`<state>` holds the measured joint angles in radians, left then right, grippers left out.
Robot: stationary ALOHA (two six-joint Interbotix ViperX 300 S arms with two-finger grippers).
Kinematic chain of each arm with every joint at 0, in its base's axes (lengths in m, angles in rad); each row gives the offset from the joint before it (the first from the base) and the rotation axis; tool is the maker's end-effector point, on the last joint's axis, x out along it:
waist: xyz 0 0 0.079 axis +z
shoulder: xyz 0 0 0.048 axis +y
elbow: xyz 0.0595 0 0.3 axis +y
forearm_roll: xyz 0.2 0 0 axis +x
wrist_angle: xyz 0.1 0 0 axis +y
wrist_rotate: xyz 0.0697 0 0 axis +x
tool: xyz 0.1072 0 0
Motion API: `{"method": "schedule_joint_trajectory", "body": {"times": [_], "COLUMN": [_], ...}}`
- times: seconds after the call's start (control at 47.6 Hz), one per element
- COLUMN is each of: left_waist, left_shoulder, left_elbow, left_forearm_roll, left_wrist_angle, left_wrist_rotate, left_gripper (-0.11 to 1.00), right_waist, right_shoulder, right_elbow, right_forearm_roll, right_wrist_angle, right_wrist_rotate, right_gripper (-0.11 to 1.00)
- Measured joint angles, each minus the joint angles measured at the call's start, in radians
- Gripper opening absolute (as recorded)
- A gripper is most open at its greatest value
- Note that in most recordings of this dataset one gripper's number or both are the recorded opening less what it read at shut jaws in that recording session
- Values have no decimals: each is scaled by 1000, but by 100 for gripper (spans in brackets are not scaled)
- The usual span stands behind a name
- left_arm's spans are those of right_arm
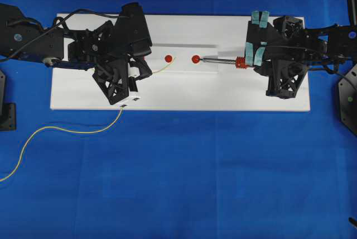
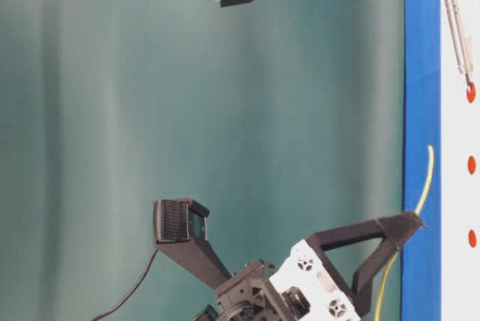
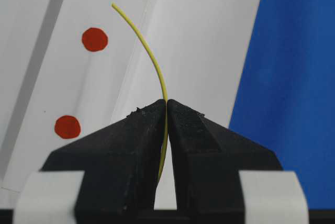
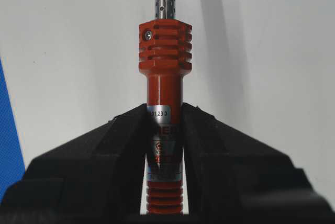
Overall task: Touch the tip of the soldering iron to the tip of the solder at the mark.
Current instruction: 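Withdraw both tools and lower them back onto the blue table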
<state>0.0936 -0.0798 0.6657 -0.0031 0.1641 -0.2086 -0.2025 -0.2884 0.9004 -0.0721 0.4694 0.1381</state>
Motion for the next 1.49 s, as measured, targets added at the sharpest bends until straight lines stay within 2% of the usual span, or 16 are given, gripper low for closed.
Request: {"method": "schedule_joint_trajectory", "body": {"times": [0.168,0.357,0.525,0.797,0.881,0.986,1.154,1.259,1.364,1.49], "left_waist": [-2,-2,-3,-23,-51,-114,-252,-344,-434,-497], "left_shoulder": [0,-6,-17,-18,-21,-37,-58,-58,-32,28], "left_elbow": [5,18,32,38,51,77,135,170,196,204], "left_forearm_roll": [0,0,0,0,0,0,0,0,0,0], "left_wrist_angle": [-2,-15,-32,-48,-69,-117,-212,-267,-342,-383], "left_wrist_rotate": [0,0,0,-2,-3,-20,-75,-100,-106,-107], "left_gripper": [3,3,3,3,3,3,3,3,3,3], "right_waist": [0,0,0,15,58,153,310,405,468,525], "right_shoulder": [-69,-199,-299,-314,-314,-316,-301,-245,-167,-57], "right_elbow": [2,49,94,104,104,106,109,118,121,120], "right_forearm_roll": [-2,0,0,5,11,18,20,21,21,25], "right_wrist_angle": [0,0,0,-23,-43,-77,-155,-232,-318,-400], "right_wrist_rotate": [0,0,31,74,86,107,153,169,184,192], "right_gripper": [6,6,6,6,6,6,6,6,6,6]}}
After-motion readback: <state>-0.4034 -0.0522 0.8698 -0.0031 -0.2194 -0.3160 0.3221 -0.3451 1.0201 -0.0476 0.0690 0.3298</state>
